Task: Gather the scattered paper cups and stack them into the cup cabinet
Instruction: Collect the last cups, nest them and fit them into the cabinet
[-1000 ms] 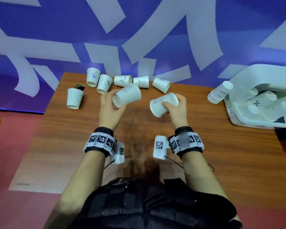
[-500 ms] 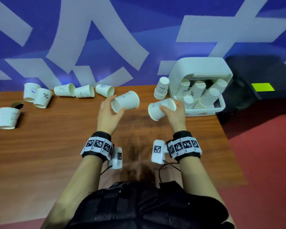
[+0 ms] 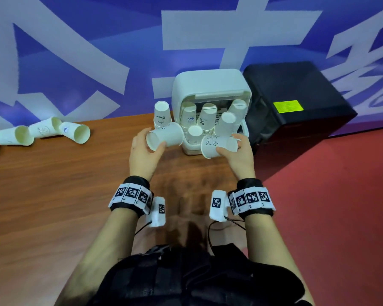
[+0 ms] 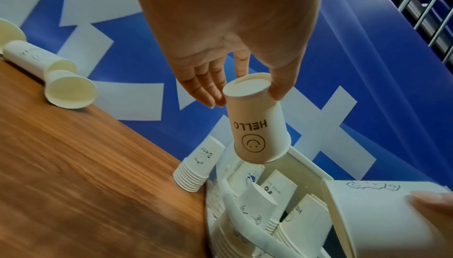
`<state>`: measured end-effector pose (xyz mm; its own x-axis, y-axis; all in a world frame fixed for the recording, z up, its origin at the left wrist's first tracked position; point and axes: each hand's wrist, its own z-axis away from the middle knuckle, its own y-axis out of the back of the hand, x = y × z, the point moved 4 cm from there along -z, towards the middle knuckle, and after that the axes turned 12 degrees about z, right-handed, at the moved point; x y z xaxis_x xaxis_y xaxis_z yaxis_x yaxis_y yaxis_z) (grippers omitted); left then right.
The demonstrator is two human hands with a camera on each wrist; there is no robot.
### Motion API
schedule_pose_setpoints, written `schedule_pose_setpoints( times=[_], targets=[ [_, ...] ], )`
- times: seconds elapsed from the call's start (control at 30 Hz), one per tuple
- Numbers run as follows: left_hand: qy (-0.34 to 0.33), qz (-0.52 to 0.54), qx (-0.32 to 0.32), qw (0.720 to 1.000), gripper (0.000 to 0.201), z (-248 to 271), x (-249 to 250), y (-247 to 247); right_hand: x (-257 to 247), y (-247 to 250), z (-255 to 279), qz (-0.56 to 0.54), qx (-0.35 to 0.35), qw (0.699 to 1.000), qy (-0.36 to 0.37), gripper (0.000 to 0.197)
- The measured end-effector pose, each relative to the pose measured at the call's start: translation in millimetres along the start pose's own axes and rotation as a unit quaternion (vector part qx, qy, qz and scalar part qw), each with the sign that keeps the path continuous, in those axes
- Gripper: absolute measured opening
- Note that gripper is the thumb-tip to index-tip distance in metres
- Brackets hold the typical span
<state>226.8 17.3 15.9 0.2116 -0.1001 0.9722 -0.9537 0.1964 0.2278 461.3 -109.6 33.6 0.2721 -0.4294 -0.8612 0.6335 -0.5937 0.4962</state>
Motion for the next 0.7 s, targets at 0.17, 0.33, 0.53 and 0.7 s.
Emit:
schedule_pose_setpoints(
  times=[0.17, 0.33, 0.53, 0.7],
  targets=[
    [0.004, -0.004, -0.002, 1.0, 0.058, -8.6, -1.0, -10.9, -7.5, 1.4, -22.4, 0.056, -0.016, 0.997, 0.049, 0.053],
    [0.017, 0.003, 0.029, 0.999, 0.059, -26.7, -5.7, -0.3, -28.2, -29.8, -59.7, 0.157, -0.082, 0.978, 0.112, 0.061],
    [0.043, 0.0, 0.047, 0.998, 0.061, -43.5, -19.8, 13.6, -45.8, -62.0, -103.9, 0.273, -0.144, 0.936, 0.17, 0.062],
    [0.085, 0.031, 0.074, 0.993, 0.043, -49.2, -33.8, 16.4, -37.5, -90.7, -121.8, 0.333, -0.187, 0.907, 0.176, 0.059]
  ],
)
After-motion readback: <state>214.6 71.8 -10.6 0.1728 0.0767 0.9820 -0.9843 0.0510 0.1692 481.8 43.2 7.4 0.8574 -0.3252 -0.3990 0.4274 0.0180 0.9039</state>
